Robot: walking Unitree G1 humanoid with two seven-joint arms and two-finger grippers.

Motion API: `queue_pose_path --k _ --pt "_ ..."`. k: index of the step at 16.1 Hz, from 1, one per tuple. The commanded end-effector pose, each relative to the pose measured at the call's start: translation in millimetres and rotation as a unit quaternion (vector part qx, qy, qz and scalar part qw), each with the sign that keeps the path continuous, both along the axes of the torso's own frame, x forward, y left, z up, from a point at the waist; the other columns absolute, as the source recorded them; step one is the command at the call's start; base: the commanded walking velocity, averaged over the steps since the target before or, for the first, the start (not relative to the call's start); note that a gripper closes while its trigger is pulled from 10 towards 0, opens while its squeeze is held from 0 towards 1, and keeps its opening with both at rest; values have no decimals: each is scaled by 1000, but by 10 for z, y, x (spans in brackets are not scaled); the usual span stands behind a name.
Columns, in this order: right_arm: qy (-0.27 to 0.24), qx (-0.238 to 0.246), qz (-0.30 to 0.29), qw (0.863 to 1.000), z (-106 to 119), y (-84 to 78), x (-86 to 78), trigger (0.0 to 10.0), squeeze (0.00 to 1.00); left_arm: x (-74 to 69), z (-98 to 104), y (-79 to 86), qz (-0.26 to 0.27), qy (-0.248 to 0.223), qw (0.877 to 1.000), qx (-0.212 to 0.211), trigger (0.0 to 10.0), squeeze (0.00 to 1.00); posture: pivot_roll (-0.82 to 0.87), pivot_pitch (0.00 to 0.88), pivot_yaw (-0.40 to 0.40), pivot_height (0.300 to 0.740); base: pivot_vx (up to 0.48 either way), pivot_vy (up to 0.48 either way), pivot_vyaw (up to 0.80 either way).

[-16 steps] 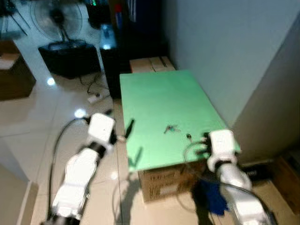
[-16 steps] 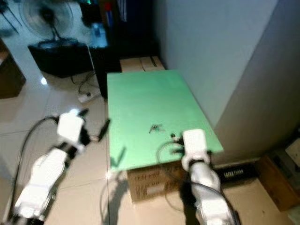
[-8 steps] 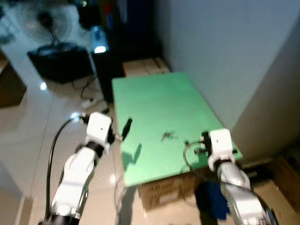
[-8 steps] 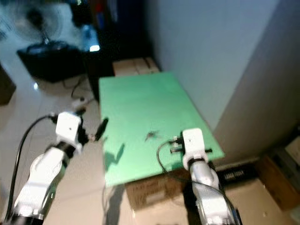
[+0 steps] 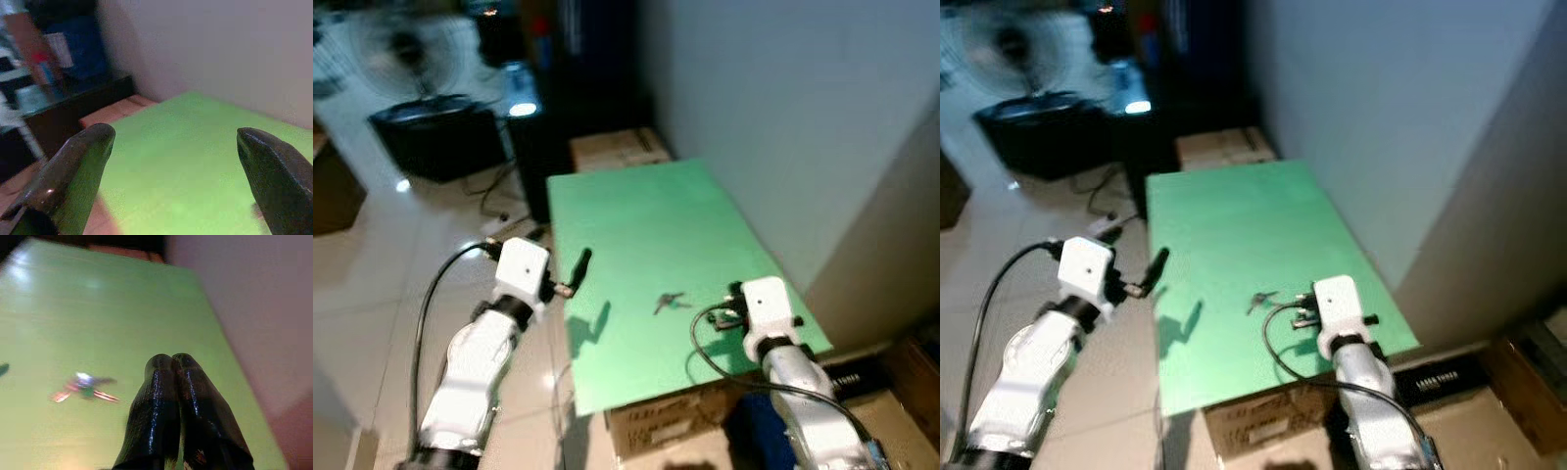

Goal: Hang keys on a hook

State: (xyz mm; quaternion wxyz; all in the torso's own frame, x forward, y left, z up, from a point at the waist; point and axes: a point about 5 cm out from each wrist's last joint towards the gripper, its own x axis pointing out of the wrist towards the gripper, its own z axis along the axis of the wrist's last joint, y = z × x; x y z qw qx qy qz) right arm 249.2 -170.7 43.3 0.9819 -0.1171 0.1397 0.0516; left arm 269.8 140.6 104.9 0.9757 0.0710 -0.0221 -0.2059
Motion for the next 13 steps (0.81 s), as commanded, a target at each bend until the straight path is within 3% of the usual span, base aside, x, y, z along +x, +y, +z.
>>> queue_pose_path --k 1,7,9,11,12,13 --pt "-6 8 1 1000 13 21 37 10000 0 -5 13 68 4 -2 1000 13 10000 0 -14 0 36 740 296 0 0" --pt "37 16 -12 999 -187 -22 20 10000 0 -9 21 78 -8 3 1000 19 10000 0 -16 0 59 740 296 0 0" --pt "87 31 -24 995 -335 -75 -56 10000 0 -41 -13 27 -38 19 999 16 10000 0 -21 0 66 740 0 0 0" --pt "103 39 -18 994 -372 -74 -79 10000 0 -65 -16 16 -46 16 999 21 10000 0 -21 0 67 740 0 0 0" --pt "112 43 -19 993 -390 -77 -90 10000 996 -76 -12 14 -48 13 999 20 10000 0 -19 0 65 740 0 0 0" --pt "119 53 -25 991 -406 -74 -100 10000 1000 -85 -5 12 -52 11 998 20 10000 0 -16 0 64 740 0 0 0"
